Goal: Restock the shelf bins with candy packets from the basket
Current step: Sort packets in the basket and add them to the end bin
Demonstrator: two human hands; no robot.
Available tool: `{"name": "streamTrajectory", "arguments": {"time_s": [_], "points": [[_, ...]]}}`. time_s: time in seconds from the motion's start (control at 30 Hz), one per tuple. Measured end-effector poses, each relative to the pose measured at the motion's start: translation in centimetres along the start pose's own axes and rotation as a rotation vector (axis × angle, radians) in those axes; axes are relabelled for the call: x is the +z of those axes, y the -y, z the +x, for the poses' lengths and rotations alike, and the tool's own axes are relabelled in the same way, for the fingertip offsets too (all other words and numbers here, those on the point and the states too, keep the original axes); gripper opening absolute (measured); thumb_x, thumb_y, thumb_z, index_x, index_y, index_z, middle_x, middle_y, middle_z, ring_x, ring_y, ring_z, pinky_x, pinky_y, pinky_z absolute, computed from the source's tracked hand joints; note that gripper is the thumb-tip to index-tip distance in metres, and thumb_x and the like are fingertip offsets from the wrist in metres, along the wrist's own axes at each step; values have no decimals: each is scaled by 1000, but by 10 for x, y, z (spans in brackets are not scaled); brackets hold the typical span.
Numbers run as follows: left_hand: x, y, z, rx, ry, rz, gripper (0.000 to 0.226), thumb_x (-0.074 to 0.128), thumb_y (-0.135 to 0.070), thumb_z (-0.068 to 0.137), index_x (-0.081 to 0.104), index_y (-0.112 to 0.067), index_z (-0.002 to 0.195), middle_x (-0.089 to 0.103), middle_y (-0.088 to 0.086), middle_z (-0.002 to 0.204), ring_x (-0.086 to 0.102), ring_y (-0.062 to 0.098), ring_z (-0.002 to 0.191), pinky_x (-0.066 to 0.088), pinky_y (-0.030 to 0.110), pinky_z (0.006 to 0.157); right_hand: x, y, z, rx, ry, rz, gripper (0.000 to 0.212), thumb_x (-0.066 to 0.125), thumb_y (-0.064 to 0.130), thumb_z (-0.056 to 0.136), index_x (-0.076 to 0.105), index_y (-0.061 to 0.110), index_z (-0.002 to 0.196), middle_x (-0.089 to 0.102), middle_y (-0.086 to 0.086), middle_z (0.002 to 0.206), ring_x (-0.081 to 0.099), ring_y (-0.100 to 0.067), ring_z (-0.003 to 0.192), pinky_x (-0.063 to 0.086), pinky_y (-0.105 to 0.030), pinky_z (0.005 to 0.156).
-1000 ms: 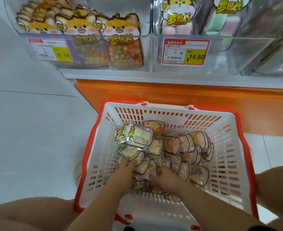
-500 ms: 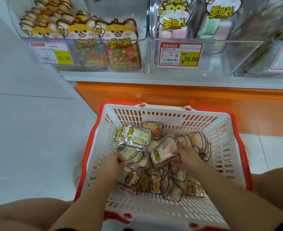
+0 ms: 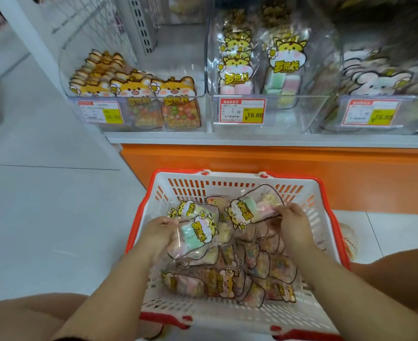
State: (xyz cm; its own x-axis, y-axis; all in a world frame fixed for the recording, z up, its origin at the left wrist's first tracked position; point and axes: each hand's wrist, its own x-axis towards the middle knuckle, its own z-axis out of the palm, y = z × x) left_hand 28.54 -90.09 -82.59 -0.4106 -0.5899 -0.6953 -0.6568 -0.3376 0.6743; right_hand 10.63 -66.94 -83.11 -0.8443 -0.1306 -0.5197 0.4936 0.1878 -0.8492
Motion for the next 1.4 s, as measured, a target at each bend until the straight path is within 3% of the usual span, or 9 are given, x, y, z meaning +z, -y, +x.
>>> {"name": "streamTrajectory", "arguments": {"time_s": [0.13,0.3,0.5,0.63,0.83,0.97,1.07,1.27,1.4], "points": [[9,-17,-22,-118,138,-457,22,52,-16,102,54,-1,118,60,16,114,60,32,114,59,59,74,7,18,-14,-11,80,200,3,56,4,96,57,6,97,66,-14,81,67,-25,67,55,-38,68],[13,-43,-55,-162,346,-623,34,49,-24,104,50,-8,134,59,17,127,55,45,121,43,81,82,16,27,-44,46,225,320,25,70,-3,86,50,10,94,61,-21,89,68,-25,70,51,-42,75],[20,-50,-97,-27,419,-651,40,43,-28,106,46,-9,142,66,13,122,66,41,109,45,76,87,4,46,-71,-38,473,175,74,75,-11,75,47,24,134,69,-19,108,70,-29,89,59,-43,75],[27,-48,-117,100,473,-712,42,43,-16,105,42,-10,147,68,22,120,71,39,99,58,60,79,-11,64,-78,-142,502,6,92,98,27,42,57,33,124,68,-23,111,71,-35,98,53,-54,95],[38,-50,-130,146,527,-712,84,64,-3,83,25,-22,155,67,22,116,73,29,89,62,51,73,-35,77,-83,-252,472,-88,69,92,36,51,61,15,108,69,-15,102,69,-33,88,52,-48,85],[48,-50,-136,119,552,-650,61,63,-6,88,40,-3,145,71,24,110,72,28,74,61,42,60,-43,76,-88,-237,524,-199,76,93,47,55,57,19,115,67,-6,82,67,-20,76,51,-41,81],[51,-44,-132,109,506,-618,53,61,-8,93,43,-6,144,71,19,106,64,17,57,57,34,50,-38,75,-95,-230,574,-285,79,87,63,51,56,35,118,68,-17,94,68,-22,78,53,-37,79],[53,-44,-126,283,391,-338,61,74,-29,79,56,-20,137,70,9,121,69,29,102,52,61,94,-29,72,-108,-337,637,-285,39,78,45,82,63,13,99,61,11,60,57,-6,56,49,-25,63],[66,-52,-129,363,313,-262,44,74,-29,83,55,-41,121,68,6,118,72,25,98,49,56,100,-32,78,-104,-371,545,-158,33,75,40,87,59,11,89,57,8,62,55,-7,57,46,-24,61]]}}
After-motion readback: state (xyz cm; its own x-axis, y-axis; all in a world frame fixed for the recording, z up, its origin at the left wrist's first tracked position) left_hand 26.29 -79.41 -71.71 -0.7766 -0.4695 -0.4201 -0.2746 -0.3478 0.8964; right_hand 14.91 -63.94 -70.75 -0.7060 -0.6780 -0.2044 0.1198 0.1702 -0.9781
